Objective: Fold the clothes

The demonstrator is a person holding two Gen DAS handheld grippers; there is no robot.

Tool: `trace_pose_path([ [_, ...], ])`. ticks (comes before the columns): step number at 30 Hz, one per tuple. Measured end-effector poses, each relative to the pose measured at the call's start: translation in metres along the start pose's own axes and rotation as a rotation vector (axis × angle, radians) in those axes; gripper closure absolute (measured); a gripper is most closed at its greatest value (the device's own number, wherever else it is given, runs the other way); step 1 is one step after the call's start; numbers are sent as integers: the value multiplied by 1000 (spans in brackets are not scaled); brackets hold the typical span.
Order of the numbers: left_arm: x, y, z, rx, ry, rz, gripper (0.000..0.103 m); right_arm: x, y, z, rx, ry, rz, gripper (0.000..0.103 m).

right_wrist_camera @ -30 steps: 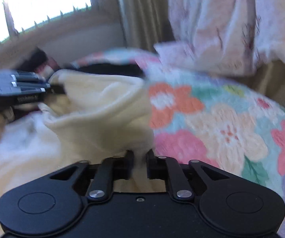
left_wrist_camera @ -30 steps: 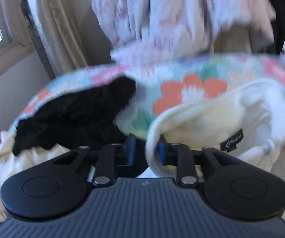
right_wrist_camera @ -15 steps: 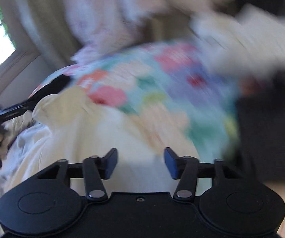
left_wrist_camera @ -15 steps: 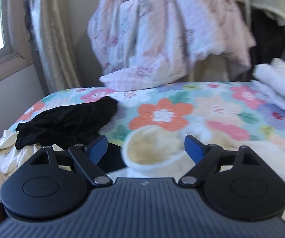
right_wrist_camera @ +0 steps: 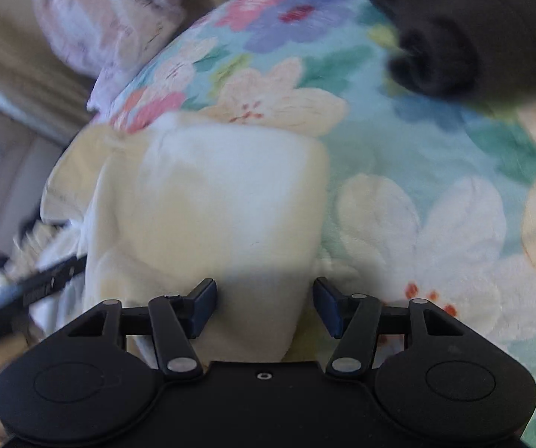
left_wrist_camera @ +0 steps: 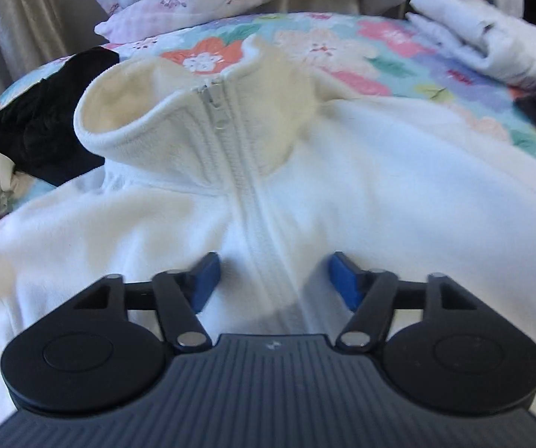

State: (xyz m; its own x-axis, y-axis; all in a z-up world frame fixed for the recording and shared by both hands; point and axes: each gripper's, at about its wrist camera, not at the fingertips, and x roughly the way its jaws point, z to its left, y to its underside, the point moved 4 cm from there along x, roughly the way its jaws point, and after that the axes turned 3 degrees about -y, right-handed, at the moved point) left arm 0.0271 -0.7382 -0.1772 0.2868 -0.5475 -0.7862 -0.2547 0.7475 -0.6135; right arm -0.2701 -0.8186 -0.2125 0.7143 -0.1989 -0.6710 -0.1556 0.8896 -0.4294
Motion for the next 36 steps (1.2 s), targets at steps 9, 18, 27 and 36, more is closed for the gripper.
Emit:
trace_pose_path([
  [9,-103,2,-14,16,171,-153,43,-35,-14,75,-286,-193,-315,89],
  [18,-149,44,14,-167,272,-148,46,2,61,186,-635,-419,-107,90],
  [27,-127,55,17,-336,448,-76,32,24,81,183,-625,-484,29,90],
  [36,-99,75,26,-173,176,-53,82,-2,60,164,-486,-556,145,66],
])
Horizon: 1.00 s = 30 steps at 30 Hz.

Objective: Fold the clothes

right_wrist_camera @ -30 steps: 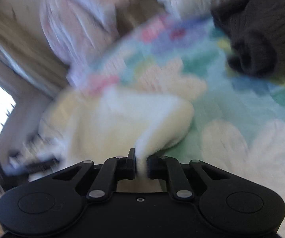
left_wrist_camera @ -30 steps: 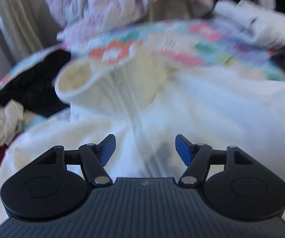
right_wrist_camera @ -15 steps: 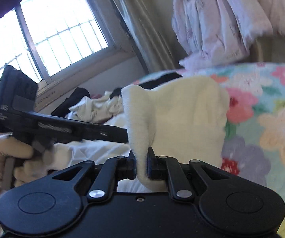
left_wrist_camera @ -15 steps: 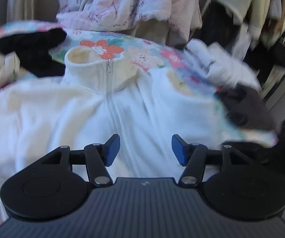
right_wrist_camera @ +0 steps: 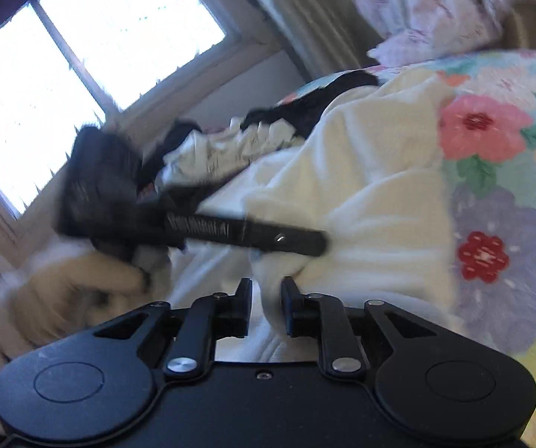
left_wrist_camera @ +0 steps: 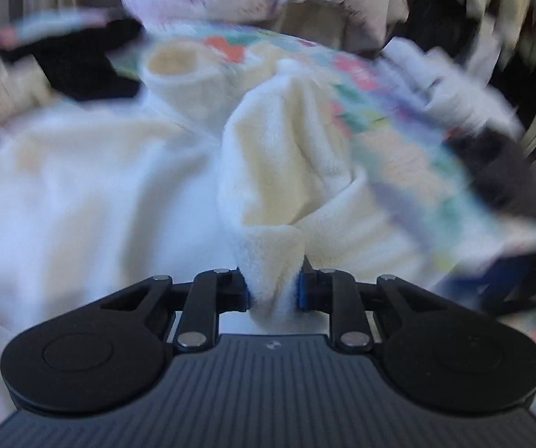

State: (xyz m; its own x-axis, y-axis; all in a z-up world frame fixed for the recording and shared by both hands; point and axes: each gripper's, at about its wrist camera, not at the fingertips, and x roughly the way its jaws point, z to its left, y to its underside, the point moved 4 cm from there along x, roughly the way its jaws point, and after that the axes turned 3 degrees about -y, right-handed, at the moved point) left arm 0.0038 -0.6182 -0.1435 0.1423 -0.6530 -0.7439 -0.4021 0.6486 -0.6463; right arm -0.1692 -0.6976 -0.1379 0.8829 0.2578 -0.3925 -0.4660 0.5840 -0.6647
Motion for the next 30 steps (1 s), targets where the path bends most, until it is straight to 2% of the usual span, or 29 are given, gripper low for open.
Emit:
trace_pose_path([
  [2,-6,4,7,14,-21,14,82,-22,-9,-15,101,-4,-55,45],
  [5,-8,13,18,-41,-20,32,82,-36,-9,-48,276,3,-80,44],
  [7,-5,19,21,-40,-40,40,82,-27,-2,-72,402,18,-55,44],
  [10,-2,27,23,-42,-58,46,81,-4,24,-98,623,48,78,44],
  [12,0,31,24,-46,-60,49,81,-1,38,-105,736,14,69,40],
  [14,-3,33,27,-60,-54,49,81,3,46,-109,855,-63,22,40],
  [16,-5,33,31,-85,-47,52,81,12,50,-108,897,-116,9,38],
  [19,-7,32,33,-109,-42,52,81,19,53,-108,907,-95,-86,54],
  [22,-12,27,29,-88,-53,38,81,22,48,-114,931,-125,-155,58],
  [24,-16,22,26,-77,-53,25,81,21,44,-116,954,-149,-202,73],
  [28,-24,9,18,-93,-11,-10,81,4,28,-111,890,-128,-300,79],
  [30,-26,3,1,15,-22,-29,81,-7,16,-106,820,-127,-352,81],
])
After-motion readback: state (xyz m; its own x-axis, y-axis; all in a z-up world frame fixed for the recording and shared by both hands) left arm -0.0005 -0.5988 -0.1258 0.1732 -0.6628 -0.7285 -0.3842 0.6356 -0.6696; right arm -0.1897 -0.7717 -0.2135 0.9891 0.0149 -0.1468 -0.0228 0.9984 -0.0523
